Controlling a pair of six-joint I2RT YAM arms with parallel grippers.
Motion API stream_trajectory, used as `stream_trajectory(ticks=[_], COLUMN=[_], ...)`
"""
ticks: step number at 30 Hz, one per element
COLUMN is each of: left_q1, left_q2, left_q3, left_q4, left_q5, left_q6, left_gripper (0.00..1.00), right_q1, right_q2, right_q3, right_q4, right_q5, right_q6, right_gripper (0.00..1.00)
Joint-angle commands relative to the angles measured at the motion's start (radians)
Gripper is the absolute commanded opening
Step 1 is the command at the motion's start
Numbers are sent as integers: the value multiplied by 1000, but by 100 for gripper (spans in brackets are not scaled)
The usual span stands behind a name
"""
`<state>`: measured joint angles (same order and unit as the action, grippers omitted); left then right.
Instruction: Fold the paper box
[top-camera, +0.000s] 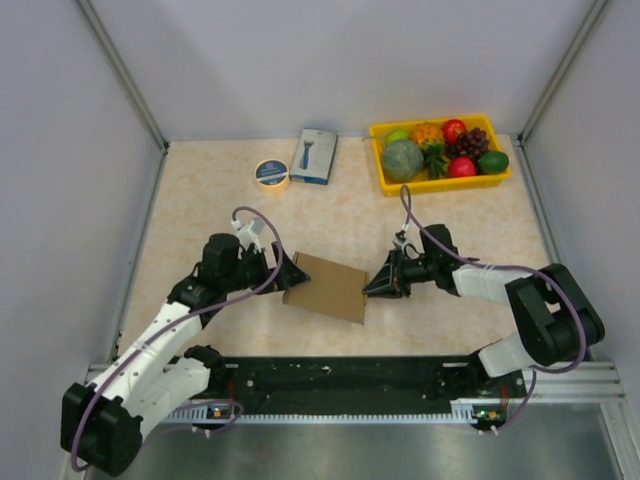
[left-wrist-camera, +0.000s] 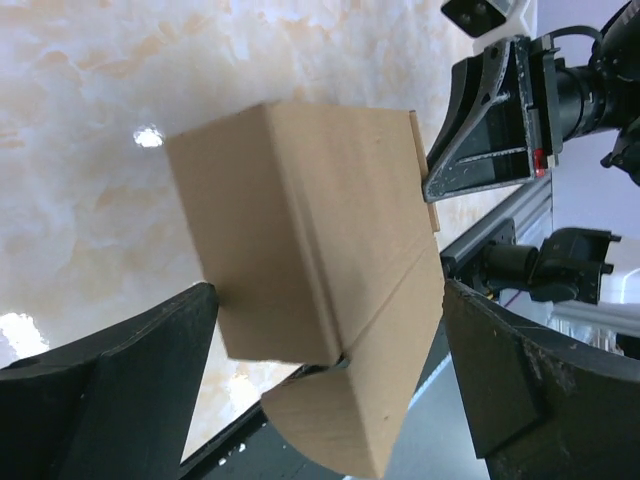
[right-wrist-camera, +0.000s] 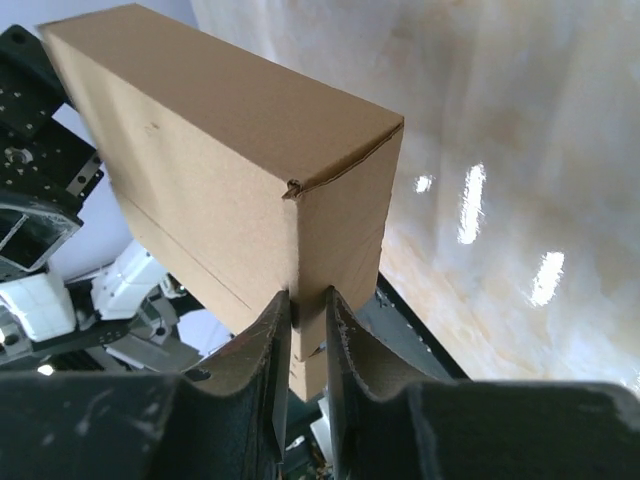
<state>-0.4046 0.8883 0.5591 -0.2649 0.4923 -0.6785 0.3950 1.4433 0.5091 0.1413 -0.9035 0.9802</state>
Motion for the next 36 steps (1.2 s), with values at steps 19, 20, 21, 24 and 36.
stream_trajectory(ticks=[19,20,21,24,36], left_q1=[36,36,36,36,61], left_q2=[-43,-25,9,67,0], left_q3=[-146,-148,-151,-160,-153], left_q4=[286,303,337,392,290], left_q5=[18,35,55,98,-9], left_q6=[-220,-223,-222,-248,-319], left_gripper=[98,98,98,93,60], right_q1=[-27,-27,-27,-27,-25], right_q2=[49,51,51,49,-21], right_q3=[114,117,118,117,164], right_q4=[-14,-14,-12,-11,-117], right_q5=[-87,-90,-92,-97,-72], right_q6=[-18,-20,-20,-21,-158], right_gripper=[0,0,0,0,16])
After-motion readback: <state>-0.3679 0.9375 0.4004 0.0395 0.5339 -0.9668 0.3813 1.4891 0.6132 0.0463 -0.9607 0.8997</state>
